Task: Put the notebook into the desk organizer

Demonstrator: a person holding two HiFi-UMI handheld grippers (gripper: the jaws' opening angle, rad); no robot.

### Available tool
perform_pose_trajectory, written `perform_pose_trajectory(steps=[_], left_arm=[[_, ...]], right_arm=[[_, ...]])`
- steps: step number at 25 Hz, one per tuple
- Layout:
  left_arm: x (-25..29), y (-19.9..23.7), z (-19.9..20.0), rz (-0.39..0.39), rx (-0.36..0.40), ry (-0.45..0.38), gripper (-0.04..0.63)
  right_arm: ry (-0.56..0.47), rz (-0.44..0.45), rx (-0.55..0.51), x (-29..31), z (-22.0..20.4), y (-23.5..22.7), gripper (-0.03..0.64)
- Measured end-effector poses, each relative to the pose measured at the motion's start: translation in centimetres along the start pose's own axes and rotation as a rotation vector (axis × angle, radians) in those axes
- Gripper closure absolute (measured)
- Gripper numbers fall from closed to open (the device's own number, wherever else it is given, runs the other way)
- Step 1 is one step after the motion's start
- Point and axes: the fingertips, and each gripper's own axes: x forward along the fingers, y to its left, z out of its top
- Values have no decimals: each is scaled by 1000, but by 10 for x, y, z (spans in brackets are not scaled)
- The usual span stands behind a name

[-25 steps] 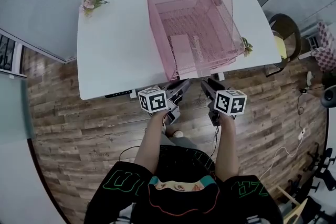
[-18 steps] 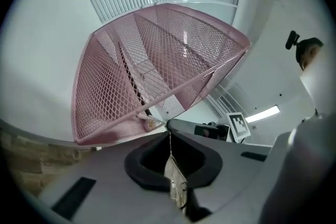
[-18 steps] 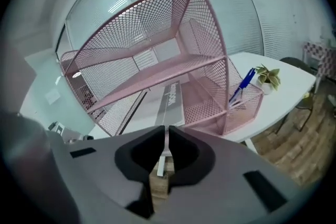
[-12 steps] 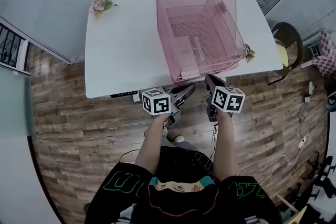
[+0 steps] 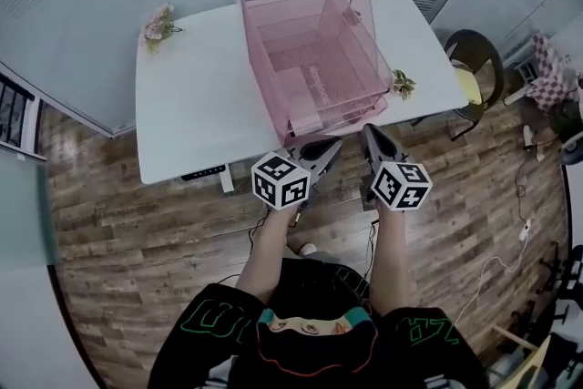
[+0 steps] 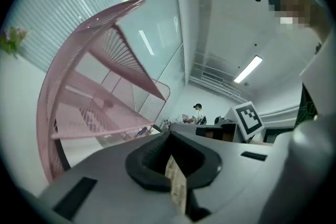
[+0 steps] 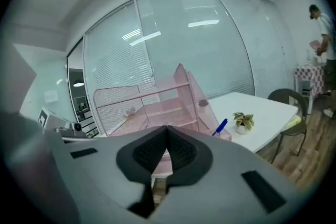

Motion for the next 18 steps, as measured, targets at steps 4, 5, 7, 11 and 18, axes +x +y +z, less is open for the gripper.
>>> perform_pose_trajectory(steps=[4,5,7,11,18], left_arm=[[6,-12,24,87,132,-38,601],[7,-13,32,115,161,-51,601],[7,-16,46,171,212,-78,601],[15,-29,70,216,292,-134,601],[18,-48,94,273,380,-196,601]], right_arm=[[-68,-75,-91,-30,20,-11,614],[-90,-98,-116,-37,27,-13,614],[-128,-139,-169,-51,39,-17,614],[-203,-201,-222,-77,65,-30,614],[-289,-216,-247,-109,94,-36,614]])
